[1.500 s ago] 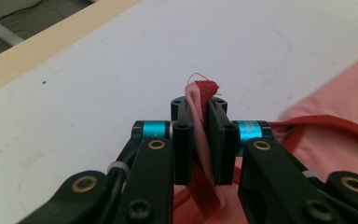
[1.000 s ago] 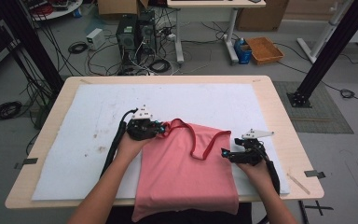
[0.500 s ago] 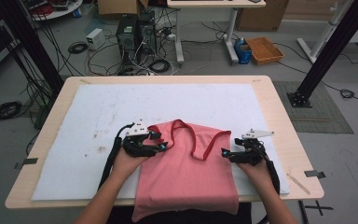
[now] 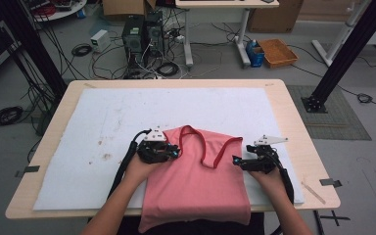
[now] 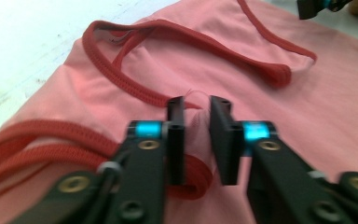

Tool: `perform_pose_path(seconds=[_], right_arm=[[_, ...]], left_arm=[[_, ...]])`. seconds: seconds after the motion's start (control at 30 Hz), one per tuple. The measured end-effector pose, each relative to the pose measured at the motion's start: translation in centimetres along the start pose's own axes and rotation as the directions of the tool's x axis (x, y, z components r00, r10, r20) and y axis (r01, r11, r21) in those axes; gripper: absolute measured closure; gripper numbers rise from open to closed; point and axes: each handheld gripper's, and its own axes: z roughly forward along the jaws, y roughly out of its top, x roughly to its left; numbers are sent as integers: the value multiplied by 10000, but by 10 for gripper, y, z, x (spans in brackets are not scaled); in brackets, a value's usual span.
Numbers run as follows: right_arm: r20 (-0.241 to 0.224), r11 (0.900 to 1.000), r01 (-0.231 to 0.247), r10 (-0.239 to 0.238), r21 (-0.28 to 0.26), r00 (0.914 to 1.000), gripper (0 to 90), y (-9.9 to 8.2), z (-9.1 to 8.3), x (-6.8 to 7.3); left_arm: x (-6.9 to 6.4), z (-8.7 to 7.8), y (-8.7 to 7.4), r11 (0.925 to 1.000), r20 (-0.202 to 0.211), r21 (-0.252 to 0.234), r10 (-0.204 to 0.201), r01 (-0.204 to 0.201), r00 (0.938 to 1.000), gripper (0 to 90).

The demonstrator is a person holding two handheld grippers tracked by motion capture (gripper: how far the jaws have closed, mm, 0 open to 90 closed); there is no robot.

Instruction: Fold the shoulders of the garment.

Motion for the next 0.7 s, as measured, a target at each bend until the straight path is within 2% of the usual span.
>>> perform_pose_path(seconds=[0.1, 0.13, 0.23, 0.3, 0.4, 0.5, 0.57, 0.7], right_arm=[[-8, 10000, 12, -12, -5, 10000, 210, 0, 0, 0], [4, 10000, 28, -28, -24, 10000, 210, 0, 0, 0], [-9, 10000, 64, -64, -51, 10000, 210, 0, 0, 0], [-5, 10000, 24, -24, -35, 10000, 210, 0, 0, 0], [-13, 10000, 16, -16, -26, 10000, 210, 0, 0, 0], [-10, 10000, 11, -11, -26, 10000, 209, 0, 0, 0], [-8, 10000, 15, -15, -43, 10000, 210, 0, 0, 0], [-8, 10000, 8, -8, -66, 10000, 210, 0, 0, 0]], left_arm=[[-1, -8, -2, 9999, 26, -119, 5, -5, 10000, 855], [-3, -17, -5, 9998, 49, -188, 95, -94, 9999, 855], [-6, -23, -8, 9997, 28, -149, 213, -213, 9998, 855], [-12, -28, -14, 9991, 105, 88, 404, -405, 9991, 854], [-18, -25, -20, 9975, 187, 403, 577, -585, 9982, 850], [-24, -20, -23, 9879, -127, 1128, 1087, -1066, 9940, 832], [-27, -17, -24, 9829, -198, 1396, 1236, -1197, 9921, 806], [-29, -17, -25, 9824, -159, 1479, 1180, -1144, 9929, 779]])
